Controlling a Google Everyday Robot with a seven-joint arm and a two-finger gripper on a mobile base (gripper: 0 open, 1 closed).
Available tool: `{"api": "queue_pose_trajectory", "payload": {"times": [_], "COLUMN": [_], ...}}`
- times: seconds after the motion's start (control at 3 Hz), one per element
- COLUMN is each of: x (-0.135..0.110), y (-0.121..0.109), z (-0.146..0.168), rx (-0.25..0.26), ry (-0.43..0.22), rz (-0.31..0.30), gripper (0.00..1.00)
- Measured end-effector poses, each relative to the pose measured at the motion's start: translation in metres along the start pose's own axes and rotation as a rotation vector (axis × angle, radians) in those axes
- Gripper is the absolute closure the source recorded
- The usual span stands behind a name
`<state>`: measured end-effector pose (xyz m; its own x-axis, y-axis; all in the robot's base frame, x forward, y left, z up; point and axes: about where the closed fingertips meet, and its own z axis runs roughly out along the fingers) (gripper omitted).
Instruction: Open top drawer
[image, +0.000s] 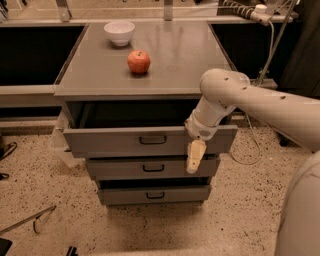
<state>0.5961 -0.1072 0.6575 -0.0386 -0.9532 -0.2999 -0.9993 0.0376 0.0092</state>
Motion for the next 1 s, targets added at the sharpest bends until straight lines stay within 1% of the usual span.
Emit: {"api": "queue_pose_trajectory", "payload": {"times": [0.33, 0.67, 1.0], "x": [-0.003, -0.003, -0.002], "y": [0.04, 0.04, 0.05], "z": [-0.012, -0.012, -0.015], "rx": [-0.03, -0.03, -0.027], "ry": [-0.042, -0.042, -0.008], "rz": [0.033, 0.033, 0.044], "gripper": [0.0, 0.0, 0.0]}}
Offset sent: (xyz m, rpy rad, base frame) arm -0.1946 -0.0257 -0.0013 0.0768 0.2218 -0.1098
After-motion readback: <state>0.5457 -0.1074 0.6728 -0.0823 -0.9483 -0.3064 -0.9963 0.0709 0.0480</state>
